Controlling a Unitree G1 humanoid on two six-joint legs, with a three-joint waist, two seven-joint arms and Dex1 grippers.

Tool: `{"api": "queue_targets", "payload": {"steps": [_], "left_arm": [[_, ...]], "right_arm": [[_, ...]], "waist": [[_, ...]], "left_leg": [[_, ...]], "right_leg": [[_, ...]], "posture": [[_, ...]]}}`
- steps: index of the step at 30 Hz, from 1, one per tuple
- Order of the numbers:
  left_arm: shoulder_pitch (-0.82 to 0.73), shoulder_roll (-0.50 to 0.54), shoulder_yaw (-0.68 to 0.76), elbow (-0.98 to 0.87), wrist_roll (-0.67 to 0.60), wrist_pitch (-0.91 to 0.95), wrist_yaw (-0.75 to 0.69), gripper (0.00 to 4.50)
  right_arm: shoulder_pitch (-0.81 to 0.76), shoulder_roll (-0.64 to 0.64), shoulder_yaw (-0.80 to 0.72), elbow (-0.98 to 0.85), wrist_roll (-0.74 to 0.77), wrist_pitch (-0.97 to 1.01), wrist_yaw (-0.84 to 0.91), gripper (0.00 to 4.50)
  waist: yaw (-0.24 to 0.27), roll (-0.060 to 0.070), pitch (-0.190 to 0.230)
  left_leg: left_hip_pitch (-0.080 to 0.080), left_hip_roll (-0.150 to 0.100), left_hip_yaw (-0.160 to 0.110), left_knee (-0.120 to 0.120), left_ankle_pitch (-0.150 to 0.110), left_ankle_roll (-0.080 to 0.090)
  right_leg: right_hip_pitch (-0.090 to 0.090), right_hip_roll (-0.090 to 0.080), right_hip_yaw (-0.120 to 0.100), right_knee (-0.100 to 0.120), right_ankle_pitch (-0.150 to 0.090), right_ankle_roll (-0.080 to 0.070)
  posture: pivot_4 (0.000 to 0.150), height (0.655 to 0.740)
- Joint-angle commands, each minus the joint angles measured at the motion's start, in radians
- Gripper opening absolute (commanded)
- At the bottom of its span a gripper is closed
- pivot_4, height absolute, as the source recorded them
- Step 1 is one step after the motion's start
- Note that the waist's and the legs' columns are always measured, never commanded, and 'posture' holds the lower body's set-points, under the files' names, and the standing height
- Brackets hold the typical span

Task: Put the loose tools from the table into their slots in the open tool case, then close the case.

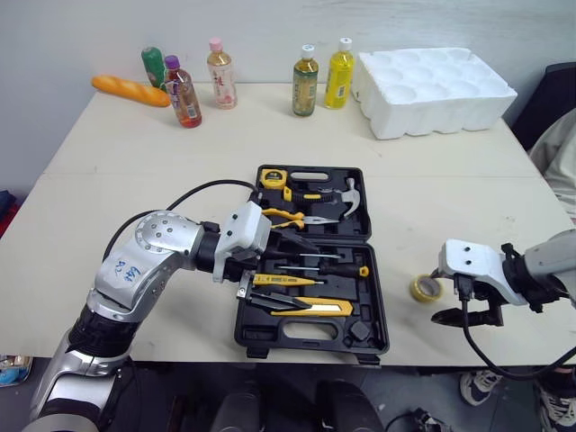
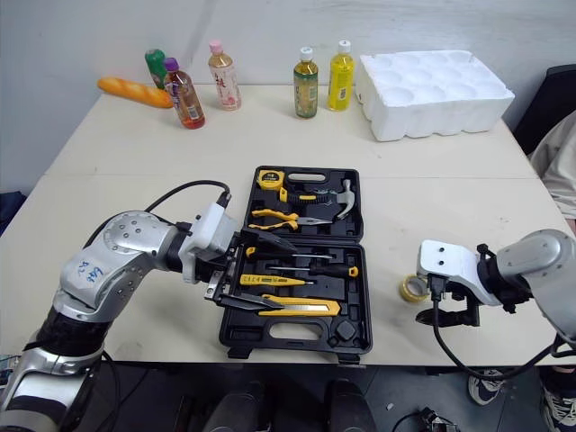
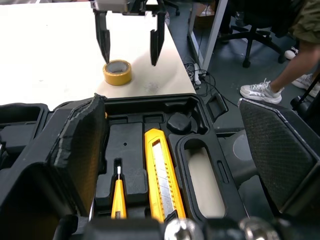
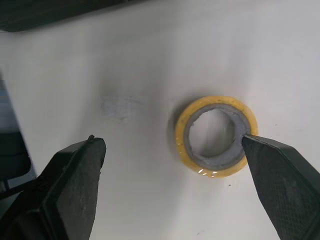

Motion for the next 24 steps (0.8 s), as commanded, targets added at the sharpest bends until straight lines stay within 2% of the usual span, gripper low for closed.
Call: {"api": "queue_targets", "payload": {"steps": [1,14,17,19,24], "left_arm": [[-0.012,-0.005,0.002,-0.023,0.001,-0.015,0.000,4.46],[-0.025,-0.018,-0.012,-0.016,0.010,-0.024,0.003,4.46],[-0.021,-0.020,-0.013,-0.022,0.010,-0.023,0.007,4.50],[-0.020,-0.021,-0.015,-0.023,0.011,-0.024,0.009,4.50],[-0.019,-0.027,-0.016,-0.021,0.013,-0.031,0.012,4.50]], "right_arm": [[0.018,0.003,-0.016,-0.032,0.006,0.002,-0.008,4.50],[-0.041,0.080,0.098,0.018,-0.070,-0.016,-0.036,4.50],[-0.053,0.087,0.107,0.025,-0.082,-0.027,-0.039,3.67],[-0.045,0.081,0.105,0.028,-0.093,-0.050,-0.037,2.73],[-0.027,0.075,0.073,0.010,-0.079,-0.051,-0.033,0.06]], "waist": [[0.000,0.000,0.000],[-0.002,0.000,0.000],[-0.002,0.000,0.000],[-0.001,0.000,0.000],[0.000,0.000,0.000]], "left_leg": [[0.000,0.000,0.000,0.000,0.000,0.000],[0.000,0.000,0.000,0.000,0.000,0.000],[0.000,0.000,0.000,0.000,0.000,0.000],[0.000,0.000,0.000,0.000,0.000,0.000],[0.000,0.000,0.000,0.000,0.000,0.000]], "right_leg": [[0.000,0.000,0.000,0.000,0.000,0.000],[0.000,0.000,0.000,0.000,0.000,0.000],[0.000,0.000,0.000,0.001,0.000,0.000],[0.000,0.000,0.000,0.001,0.000,0.000],[0.000,0.000,0.000,0.000,0.000,0.000]], "posture": [[0.150,0.7384],[0.150,0.7384],[0.150,0.7384],[0.150,0.7384],[0.150,0.7384]]}}
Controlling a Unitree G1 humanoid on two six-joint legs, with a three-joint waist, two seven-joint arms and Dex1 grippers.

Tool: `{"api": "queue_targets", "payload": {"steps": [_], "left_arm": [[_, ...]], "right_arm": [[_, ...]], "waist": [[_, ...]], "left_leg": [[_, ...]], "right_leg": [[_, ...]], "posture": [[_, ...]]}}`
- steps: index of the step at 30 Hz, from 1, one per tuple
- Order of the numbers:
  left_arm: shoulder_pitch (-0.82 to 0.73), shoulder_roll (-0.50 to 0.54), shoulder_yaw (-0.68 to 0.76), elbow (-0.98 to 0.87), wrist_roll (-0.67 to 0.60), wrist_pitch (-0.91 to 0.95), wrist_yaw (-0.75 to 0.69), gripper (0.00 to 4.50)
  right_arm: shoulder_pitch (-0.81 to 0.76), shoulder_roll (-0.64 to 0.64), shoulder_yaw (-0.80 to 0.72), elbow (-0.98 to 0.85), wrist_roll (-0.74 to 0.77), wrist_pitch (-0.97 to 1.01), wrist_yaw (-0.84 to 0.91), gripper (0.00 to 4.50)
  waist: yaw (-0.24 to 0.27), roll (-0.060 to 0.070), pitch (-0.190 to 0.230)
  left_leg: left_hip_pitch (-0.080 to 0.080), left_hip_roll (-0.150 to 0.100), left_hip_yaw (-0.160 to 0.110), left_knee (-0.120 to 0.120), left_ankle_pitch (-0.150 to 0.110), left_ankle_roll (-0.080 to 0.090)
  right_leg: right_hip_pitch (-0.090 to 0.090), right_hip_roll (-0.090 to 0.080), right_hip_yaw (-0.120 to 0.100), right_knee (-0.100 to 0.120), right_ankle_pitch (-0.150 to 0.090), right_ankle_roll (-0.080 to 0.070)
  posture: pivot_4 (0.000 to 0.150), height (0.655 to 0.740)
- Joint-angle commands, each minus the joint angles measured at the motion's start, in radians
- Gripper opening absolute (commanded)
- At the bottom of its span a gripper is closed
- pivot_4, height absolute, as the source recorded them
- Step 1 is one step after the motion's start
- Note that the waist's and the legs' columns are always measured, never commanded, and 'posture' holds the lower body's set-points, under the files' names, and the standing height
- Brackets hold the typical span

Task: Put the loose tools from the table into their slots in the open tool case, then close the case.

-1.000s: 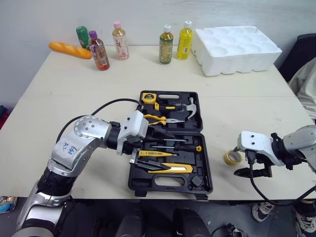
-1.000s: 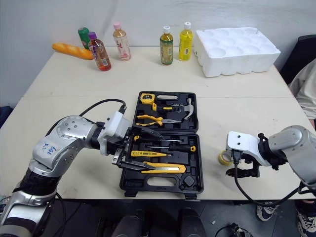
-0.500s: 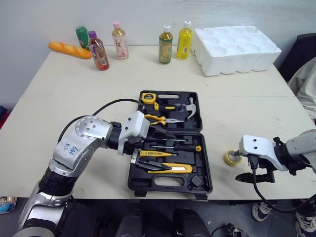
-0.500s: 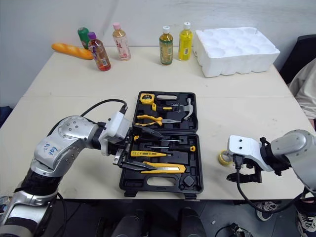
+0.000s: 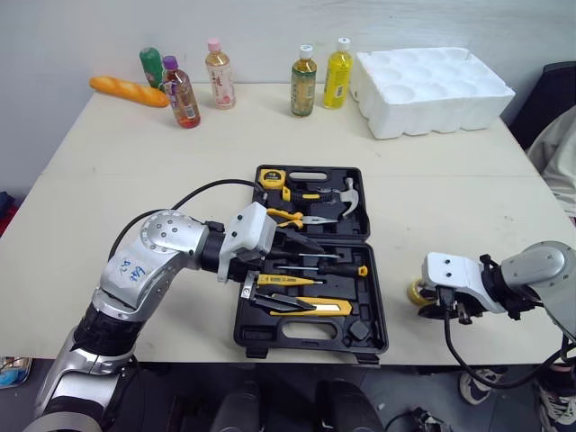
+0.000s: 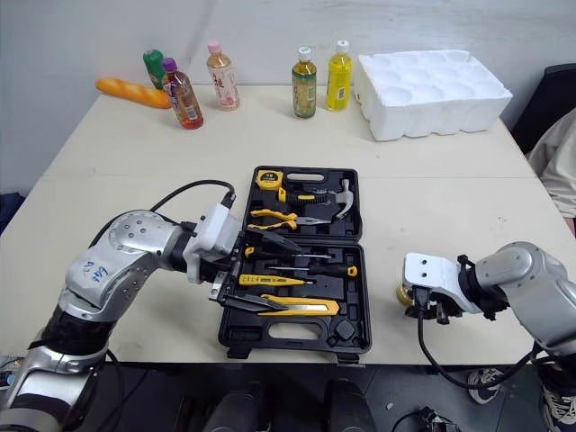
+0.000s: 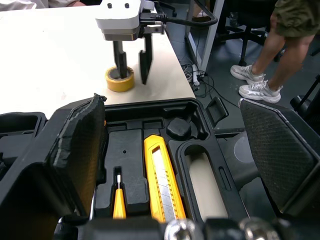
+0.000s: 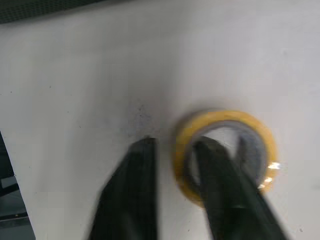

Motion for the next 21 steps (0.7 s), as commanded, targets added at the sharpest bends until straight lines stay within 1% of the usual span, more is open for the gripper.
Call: {"api": "queue_targets", "payload": {"steps": [1,3,6,7,9,11,15,19,21], "left_arm": [[-0.005,-0.006,0.002,-0.024,-0.001,-0.014,0.000,4.50],[0.011,-0.001,-0.003,-0.032,-0.004,-0.015,-0.013,4.50],[0.055,0.020,-0.028,-0.041,0.021,-0.044,-0.041,4.50],[0.072,0.037,-0.042,-0.041,0.038,-0.062,-0.063,4.50],[0.092,0.062,-0.060,-0.041,0.056,-0.082,-0.093,4.50],[0.097,0.068,-0.065,-0.039,0.057,-0.085,-0.104,4.50],[0.086,0.076,-0.074,-0.005,0.086,-0.113,-0.126,4.50],[0.072,0.077,-0.065,0.002,0.083,-0.106,-0.137,4.50],[0.069,0.079,-0.061,0.001,0.081,-0.103,-0.140,4.50]], "right_arm": [[0.012,-0.010,-0.050,-0.040,0.022,-0.007,0.007,0.06],[0.016,0.002,-0.095,-0.103,0.092,-0.008,0.030,0.06],[-0.018,0.047,-0.163,-0.245,0.287,0.103,0.058,0.06],[-0.045,0.072,-0.162,-0.293,0.348,0.157,0.046,0.06],[-0.079,0.108,-0.141,-0.355,0.407,0.220,0.017,0.06],[-0.091,0.128,-0.101,-0.389,0.402,0.227,-0.006,0.06],[-0.089,0.162,0.037,-0.391,0.311,0.189,-0.044,0.06],[-0.048,0.126,0.105,-0.383,0.240,0.134,-0.028,0.06],[-0.034,0.111,0.112,-0.374,0.216,0.116,-0.027,0.06]], "waist": [[0.000,0.000,0.000],[-0.001,0.000,0.000],[-0.006,0.000,0.000],[-0.006,0.000,0.000],[-0.003,0.000,0.000],[0.002,0.000,0.000],[0.014,0.000,0.000],[0.018,0.000,0.000],[0.019,0.000,0.000]], "left_leg": [[0.000,0.000,0.000,0.000,0.000,0.000],[0.000,0.000,0.000,0.000,0.000,0.000],[0.000,0.001,0.000,0.000,0.000,0.000],[0.000,0.002,0.000,0.000,0.000,-0.001],[0.001,0.003,0.000,0.000,0.001,-0.002],[0.001,0.003,-0.001,0.000,0.001,-0.002],[0.000,0.000,-0.001,0.000,-0.001,0.001],[-0.002,-0.001,-0.001,0.001,-0.002,0.002],[-0.002,-0.001,-0.001,0.001,-0.002,0.002]], "right_leg": [[0.000,0.000,0.000,0.000,0.000,0.000],[0.000,0.000,0.000,0.000,0.000,0.000],[0.000,0.001,0.000,0.000,0.000,0.000],[0.000,0.002,0.000,0.000,0.000,0.000],[0.000,0.002,0.000,0.000,0.000,0.000],[0.000,0.002,0.000,0.000,0.000,0.000],[0.001,-0.001,0.000,-0.001,0.000,0.000],[-0.001,-0.002,0.000,-0.002,0.000,0.000],[-0.001,-0.002,-0.001,-0.001,0.000,0.000]], "posture": [[0.150,0.7384],[0.150,0.7384],[0.150,0.7384],[0.150,0.7384],[0.150,0.7384],[0.150,0.7384],[0.150,0.7384],[0.150,0.7384],[0.150,0.7384]]}}
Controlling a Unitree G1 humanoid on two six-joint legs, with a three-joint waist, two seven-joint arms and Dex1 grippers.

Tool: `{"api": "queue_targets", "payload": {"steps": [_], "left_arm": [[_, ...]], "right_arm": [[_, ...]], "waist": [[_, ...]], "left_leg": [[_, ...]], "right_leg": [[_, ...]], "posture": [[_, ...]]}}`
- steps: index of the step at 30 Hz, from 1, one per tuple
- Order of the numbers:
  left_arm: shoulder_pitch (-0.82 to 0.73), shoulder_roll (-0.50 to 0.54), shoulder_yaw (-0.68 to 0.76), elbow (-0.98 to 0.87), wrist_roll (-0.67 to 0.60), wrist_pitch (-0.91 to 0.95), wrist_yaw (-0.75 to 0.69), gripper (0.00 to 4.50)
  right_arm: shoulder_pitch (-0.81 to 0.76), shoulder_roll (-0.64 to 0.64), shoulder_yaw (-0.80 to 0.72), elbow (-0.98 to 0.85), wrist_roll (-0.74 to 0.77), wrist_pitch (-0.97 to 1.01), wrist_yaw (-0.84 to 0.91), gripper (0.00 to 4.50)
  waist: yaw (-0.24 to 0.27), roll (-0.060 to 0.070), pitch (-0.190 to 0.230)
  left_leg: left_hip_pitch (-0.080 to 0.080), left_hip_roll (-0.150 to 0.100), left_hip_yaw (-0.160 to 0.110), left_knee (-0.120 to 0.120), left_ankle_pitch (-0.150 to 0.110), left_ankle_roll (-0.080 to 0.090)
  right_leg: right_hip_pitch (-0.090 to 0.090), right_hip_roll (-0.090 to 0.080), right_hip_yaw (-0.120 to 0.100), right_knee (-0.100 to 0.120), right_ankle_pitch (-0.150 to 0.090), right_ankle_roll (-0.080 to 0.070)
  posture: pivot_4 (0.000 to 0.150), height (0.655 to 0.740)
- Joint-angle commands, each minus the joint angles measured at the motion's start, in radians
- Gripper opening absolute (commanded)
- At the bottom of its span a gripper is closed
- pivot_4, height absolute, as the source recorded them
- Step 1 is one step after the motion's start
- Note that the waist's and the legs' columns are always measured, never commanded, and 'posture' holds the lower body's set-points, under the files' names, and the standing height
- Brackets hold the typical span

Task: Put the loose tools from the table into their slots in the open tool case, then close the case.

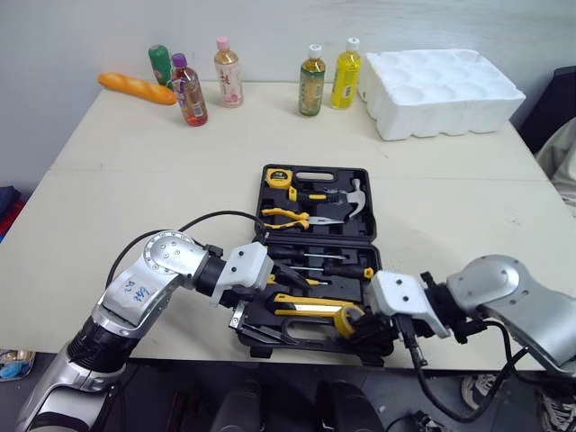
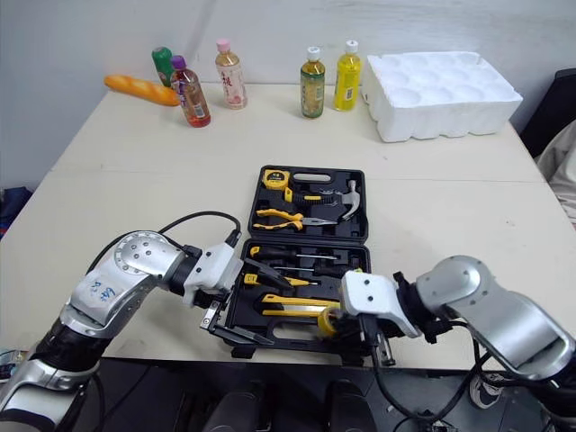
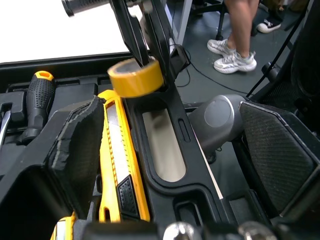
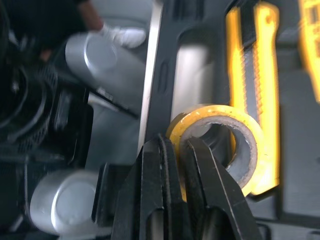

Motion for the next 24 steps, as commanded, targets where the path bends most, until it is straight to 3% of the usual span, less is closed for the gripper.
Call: {"api": "queue_targets", "payload": {"steps": [1,14,15,19,24], "left_arm": [[-0.012,0.008,0.016,-0.006,-0.006,-0.002,-0.009,4.50],[-0.034,-0.019,0.011,0.001,-0.004,0.002,0.008,4.50],[-0.036,-0.020,0.010,0.001,-0.004,0.004,0.008,4.50],[-0.040,-0.022,0.011,0.004,-0.004,0.003,0.003,4.50],[-0.045,-0.015,0.018,0.021,0.001,-0.007,-0.003,4.50]], "right_arm": [[0.018,-0.031,0.003,0.002,-0.046,-0.044,0.007,0.06],[0.065,-0.076,-0.032,0.012,-0.047,-0.071,0.026,0.06],[0.065,-0.076,-0.051,0.000,-0.014,-0.051,0.033,0.96],[0.068,-0.096,-0.180,-0.041,0.123,-0.007,0.074,2.76],[0.099,-0.060,-0.289,0.000,0.171,-0.049,0.063,2.76]], "waist": [[0.000,0.000,0.000],[-0.001,0.000,0.000],[-0.001,0.000,0.000],[0.000,0.000,0.000],[0.000,0.000,0.000]], "left_leg": [[0.000,0.000,0.000,0.000,0.000,0.000],[0.000,0.001,0.000,0.001,0.000,0.000],[0.000,0.001,0.000,0.001,0.000,0.000],[0.000,0.001,0.000,0.001,0.000,0.000],[0.000,0.001,0.000,0.001,0.000,0.000]], "right_leg": [[0.000,0.000,0.000,0.000,0.000,0.000],[0.001,0.001,0.000,0.001,0.000,0.000],[0.001,0.001,0.000,0.001,0.000,0.000],[0.001,0.001,0.000,0.001,0.000,0.000],[0.001,0.001,0.000,0.001,0.000,0.000]], "posture": [[0.150,0.7384],[0.150,0.7384],[0.150,0.7384],[0.150,0.7384],[0.150,0.7384]]}}
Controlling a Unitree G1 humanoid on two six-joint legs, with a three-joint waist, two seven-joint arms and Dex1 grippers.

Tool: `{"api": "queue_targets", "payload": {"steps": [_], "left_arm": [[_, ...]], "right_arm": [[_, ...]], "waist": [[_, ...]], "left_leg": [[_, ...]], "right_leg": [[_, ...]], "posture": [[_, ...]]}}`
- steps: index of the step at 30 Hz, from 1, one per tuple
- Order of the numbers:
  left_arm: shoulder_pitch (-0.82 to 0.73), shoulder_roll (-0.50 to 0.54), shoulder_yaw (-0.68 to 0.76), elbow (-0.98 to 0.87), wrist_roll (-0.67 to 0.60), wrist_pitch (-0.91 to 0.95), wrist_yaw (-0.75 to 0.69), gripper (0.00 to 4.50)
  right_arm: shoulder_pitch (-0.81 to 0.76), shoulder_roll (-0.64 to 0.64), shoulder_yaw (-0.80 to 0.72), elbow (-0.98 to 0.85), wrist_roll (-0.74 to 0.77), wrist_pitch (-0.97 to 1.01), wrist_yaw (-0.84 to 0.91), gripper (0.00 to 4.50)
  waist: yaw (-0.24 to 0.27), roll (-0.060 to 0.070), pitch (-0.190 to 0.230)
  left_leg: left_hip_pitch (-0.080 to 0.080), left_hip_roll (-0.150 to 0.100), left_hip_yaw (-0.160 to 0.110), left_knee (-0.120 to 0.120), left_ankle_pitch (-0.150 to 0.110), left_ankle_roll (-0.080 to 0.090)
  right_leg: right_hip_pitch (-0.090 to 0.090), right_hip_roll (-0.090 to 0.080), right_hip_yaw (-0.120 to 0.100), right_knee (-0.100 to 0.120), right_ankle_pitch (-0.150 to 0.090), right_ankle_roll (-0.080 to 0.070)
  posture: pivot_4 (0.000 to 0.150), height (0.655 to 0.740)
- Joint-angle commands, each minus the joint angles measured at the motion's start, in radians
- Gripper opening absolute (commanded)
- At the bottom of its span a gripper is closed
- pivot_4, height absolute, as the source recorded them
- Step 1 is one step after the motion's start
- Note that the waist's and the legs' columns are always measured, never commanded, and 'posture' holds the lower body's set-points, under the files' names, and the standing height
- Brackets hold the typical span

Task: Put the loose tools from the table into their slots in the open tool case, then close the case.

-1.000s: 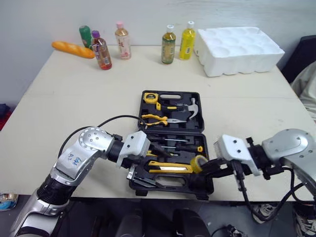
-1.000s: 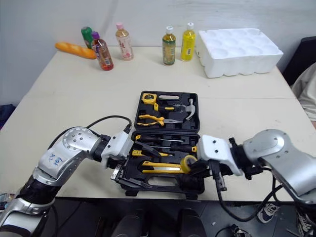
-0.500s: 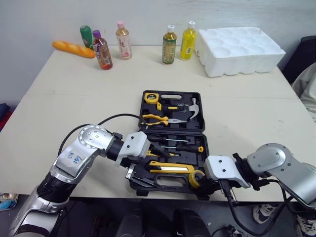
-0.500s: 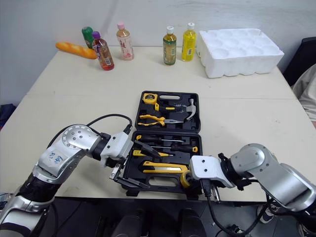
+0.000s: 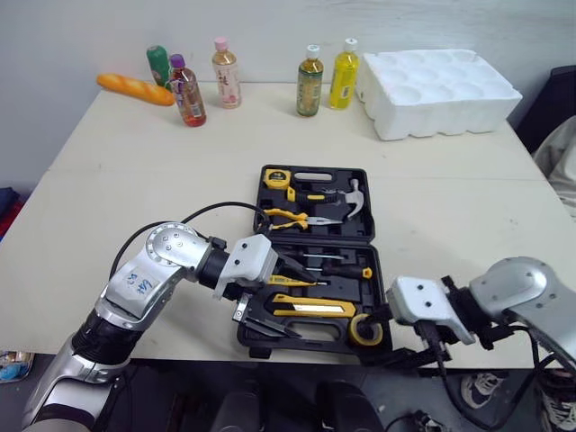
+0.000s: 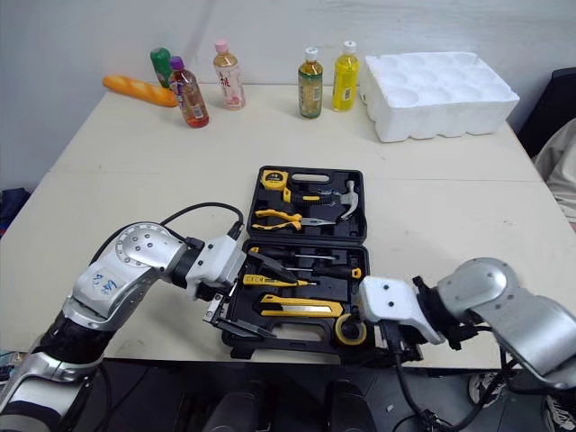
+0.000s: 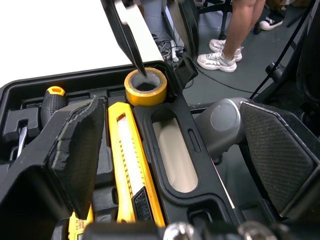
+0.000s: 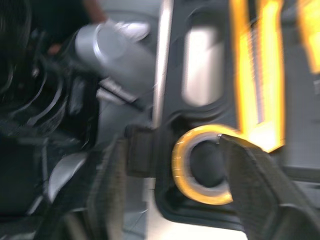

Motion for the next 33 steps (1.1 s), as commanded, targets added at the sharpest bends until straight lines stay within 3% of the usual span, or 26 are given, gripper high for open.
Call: {"api": "queue_targets", "payload": {"steps": [1,2,4,6,8,9,16,24,30,33], "left_arm": [[-0.009,0.007,0.021,-0.002,-0.002,-0.014,-0.008,4.50],[-0.009,0.008,0.024,-0.004,-0.009,-0.008,-0.008,4.50],[-0.009,0.005,0.028,-0.008,-0.026,0.007,-0.007,4.50],[-0.009,0.004,0.027,-0.007,-0.026,0.006,-0.008,4.50],[-0.011,0.008,0.020,0.002,-0.009,-0.007,-0.013,4.50],[-0.013,0.009,0.016,0.008,0.000,-0.016,-0.015,4.50],[-0.039,0.003,0.017,0.029,0.003,-0.017,-0.017,4.50],[-0.041,0.017,0.025,0.033,0.004,-0.019,-0.023,4.50],[-0.042,0.015,0.033,0.026,-0.010,0.000,-0.012,4.50],[-0.023,0.027,0.058,0.021,-0.020,0.033,0.015,4.50]], "right_arm": [[0.046,0.047,-0.067,0.008,0.036,-0.068,-0.011,2.76],[0.074,0.099,-0.072,0.021,0.039,-0.099,-0.038,2.76],[0.149,0.191,-0.056,0.062,0.008,-0.199,-0.066,2.26],[0.193,0.232,-0.038,0.091,-0.031,-0.261,-0.068,1.44],[0.221,0.265,-0.024,0.114,-0.043,-0.296,-0.076,0.33],[0.231,0.280,-0.021,0.122,-0.043,-0.305,-0.082,0.03],[0.326,0.403,0.009,0.312,-0.155,-0.533,-0.115,0.03],[0.429,0.418,0.033,0.476,-0.223,-0.703,-0.129,0.03],[0.413,0.406,0.033,0.423,-0.141,-0.633,-0.136,0.03],[0.392,0.370,-0.011,0.277,0.002,-0.470,-0.157,0.03]], "waist": [[0.001,0.000,0.000],[0.001,-0.001,0.000],[0.002,-0.002,0.000],[0.002,-0.002,0.000],[0.001,-0.002,0.000],[0.001,-0.002,0.000],[0.000,-0.002,0.000],[0.001,-0.003,-0.001],[0.000,-0.006,-0.003],[0.001,-0.005,-0.002]], "left_leg": [[0.000,0.000,0.000,0.000,0.000,0.000],[0.000,0.000,0.000,0.000,0.000,0.000],[0.000,0.000,0.000,-0.001,0.000,0.000],[0.000,0.000,0.000,-0.001,0.000,0.000],[0.000,-0.001,0.001,0.001,0.000,0.000],[0.000,-0.001,0.001,0.001,0.000,0.000],[0.000,0.000,0.001,0.002,0.000,0.000],[0.005,0.000,0.001,0.001,0.000,0.001],[0.009,0.001,-0.001,0.001,-0.004,0.001],[0.009,0.001,-0.001,0.001,-0.004,0.001]], "right_leg": [[0.000,0.000,0.000,0.000,0.000,0.000],[0.000,0.000,0.000,0.000,0.000,0.000],[0.000,0.000,0.000,-0.001,0.000,0.000],[0.000,0.000,0.000,0.000,0.000,0.000],[0.000,0.000,0.000,0.000,0.000,0.000],[0.000,0.000,0.000,0.001,0.000,0.000],[0.000,0.001,0.000,0.002,0.000,0.000],[0.006,0.001,0.001,0.000,0.000,0.001],[0.011,0.000,0.000,-0.003,0.000,0.000],[0.011,0.000,0.000,-0.003,0.000,0.000]], "posture": [[0.150,0.7384],[0.150,0.7384],[0.150,0.7384],[0.150,0.7384],[0.150,0.7384],[0.150,0.7384],[0.150,0.7384],[0.150,0.7384],[0.150,0.7384],[0.150,0.7384]]}}
